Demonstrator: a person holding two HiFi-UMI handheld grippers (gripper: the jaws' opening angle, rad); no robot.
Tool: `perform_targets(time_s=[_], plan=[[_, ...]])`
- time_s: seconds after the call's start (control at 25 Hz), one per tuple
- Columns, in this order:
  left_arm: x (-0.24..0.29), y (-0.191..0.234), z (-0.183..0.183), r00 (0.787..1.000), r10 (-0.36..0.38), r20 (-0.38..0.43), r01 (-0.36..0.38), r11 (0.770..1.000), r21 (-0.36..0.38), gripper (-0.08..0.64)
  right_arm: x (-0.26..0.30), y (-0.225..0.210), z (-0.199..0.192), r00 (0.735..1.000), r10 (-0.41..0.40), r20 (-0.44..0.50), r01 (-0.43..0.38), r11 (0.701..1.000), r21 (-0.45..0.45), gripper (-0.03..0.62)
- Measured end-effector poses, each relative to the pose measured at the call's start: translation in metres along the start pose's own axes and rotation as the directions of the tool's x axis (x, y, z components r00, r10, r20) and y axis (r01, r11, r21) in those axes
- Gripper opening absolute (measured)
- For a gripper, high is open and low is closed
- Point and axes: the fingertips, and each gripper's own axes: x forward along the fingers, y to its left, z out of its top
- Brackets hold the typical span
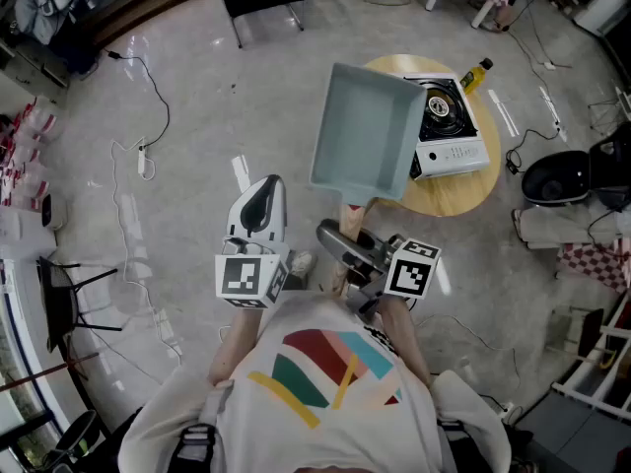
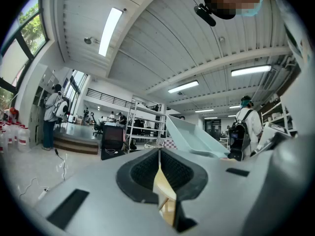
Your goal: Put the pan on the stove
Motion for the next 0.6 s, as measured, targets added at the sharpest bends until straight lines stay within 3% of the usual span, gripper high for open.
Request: perform_targets(time_s=[0.6], plan=[[-0.024,0.007,-0.003,0.998,0.060,-0.006,-0.061,0.998,-0.014,0.012,0.001,0.012,-0.010,0.998,0.039,-0.039,-0.040,0.999,-0.026,0.087]])
